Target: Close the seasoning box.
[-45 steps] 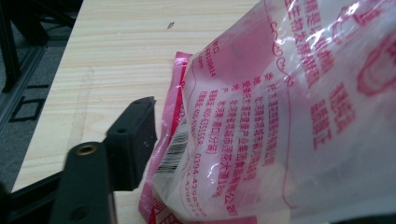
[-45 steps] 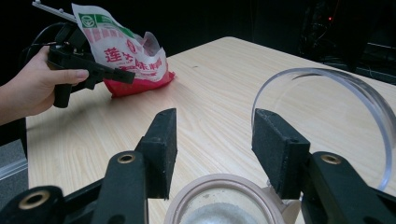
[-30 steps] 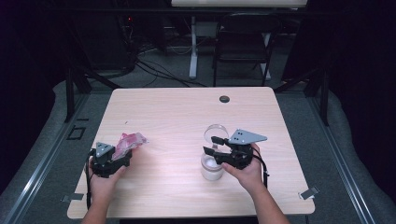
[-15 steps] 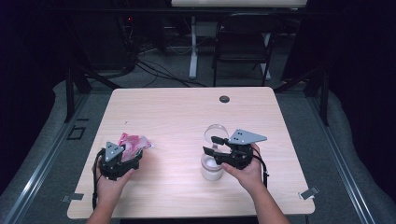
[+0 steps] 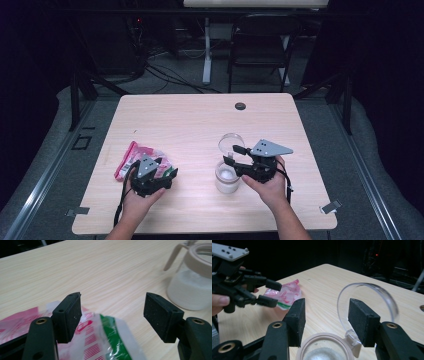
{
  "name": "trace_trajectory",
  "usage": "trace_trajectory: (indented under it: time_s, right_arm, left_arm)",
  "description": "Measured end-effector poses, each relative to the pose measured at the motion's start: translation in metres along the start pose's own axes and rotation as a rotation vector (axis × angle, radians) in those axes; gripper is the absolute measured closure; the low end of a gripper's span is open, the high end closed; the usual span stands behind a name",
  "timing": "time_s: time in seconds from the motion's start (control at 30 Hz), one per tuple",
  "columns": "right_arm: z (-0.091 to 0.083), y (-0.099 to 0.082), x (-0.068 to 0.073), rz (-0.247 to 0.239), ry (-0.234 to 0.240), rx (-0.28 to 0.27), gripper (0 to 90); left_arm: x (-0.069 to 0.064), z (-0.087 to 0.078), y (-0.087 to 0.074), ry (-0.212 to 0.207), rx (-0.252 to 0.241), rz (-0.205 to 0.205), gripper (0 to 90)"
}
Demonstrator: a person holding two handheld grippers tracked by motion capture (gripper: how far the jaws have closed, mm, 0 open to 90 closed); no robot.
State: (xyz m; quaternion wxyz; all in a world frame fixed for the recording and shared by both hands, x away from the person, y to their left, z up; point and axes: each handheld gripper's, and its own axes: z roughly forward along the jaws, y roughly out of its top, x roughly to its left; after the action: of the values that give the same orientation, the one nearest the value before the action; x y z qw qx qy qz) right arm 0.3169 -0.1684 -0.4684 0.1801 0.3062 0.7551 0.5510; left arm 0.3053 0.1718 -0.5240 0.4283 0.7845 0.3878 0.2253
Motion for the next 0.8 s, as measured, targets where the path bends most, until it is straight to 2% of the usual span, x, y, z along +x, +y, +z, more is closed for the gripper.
trace_trajectory:
  time_s: [0.07, 0.17, 0.23, 0.47, 0.6, 0.8]
  right_arm:
    - [-0.002, 0.0, -0.002, 0.017, -0.012, -0.006, 47.9]
    - [-0.004, 0.0, -0.005, 0.02, -0.026, -0.008, 48.2]
    - [-0.005, 0.0, -0.006, 0.021, -0.033, -0.006, 49.2]
    - [-0.013, -0.001, -0.01, -0.007, -0.067, -0.001, 54.2]
    - [-0.017, 0.0, -0.012, 0.008, -0.078, -0.016, 54.1]
    - [-0.022, 0.0, -0.019, 0.05, -0.081, -0.031, 53.6]
  left_arm:
    - [-0.004, 0.002, 0.0, -0.01, 0.015, 0.015, 30.6]
    - [-0.008, 0.003, 0.001, -0.024, 0.01, 0.021, 30.8]
    - [-0.01, 0.002, 0.002, -0.037, 0.005, 0.011, 30.8]
    - [-0.018, 0.005, 0.006, -0.061, -0.002, 0.029, 32.7]
    - [-0.018, 0.005, 0.006, -0.063, 0.002, 0.033, 33.8]
    - [-0.012, 0.002, 0.006, -0.053, -0.015, 0.009, 34.4]
